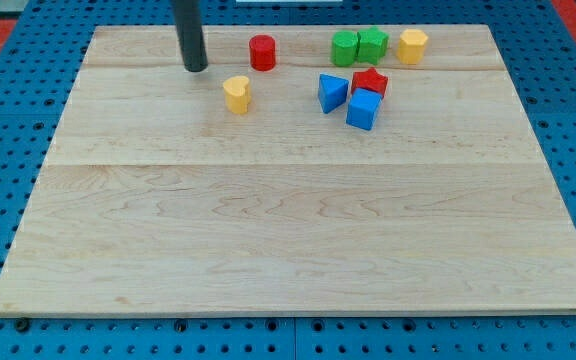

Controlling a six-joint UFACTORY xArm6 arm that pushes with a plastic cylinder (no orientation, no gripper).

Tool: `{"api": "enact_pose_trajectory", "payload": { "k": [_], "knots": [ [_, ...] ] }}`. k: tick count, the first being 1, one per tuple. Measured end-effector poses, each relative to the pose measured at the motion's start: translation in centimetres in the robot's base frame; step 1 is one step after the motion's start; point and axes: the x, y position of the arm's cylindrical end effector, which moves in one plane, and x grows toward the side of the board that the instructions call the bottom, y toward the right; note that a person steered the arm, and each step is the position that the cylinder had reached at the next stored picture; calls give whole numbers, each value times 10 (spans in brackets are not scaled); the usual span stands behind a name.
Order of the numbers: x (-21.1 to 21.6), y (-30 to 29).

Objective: Move the red circle to the left of the green circle

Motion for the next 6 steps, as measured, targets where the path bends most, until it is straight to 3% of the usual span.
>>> {"api": "enact_pose_trajectory", "payload": {
  "k": [2,4,6],
  "knots": [
    [-17,79],
    [-21,116],
    [25,127]
  ]
}}
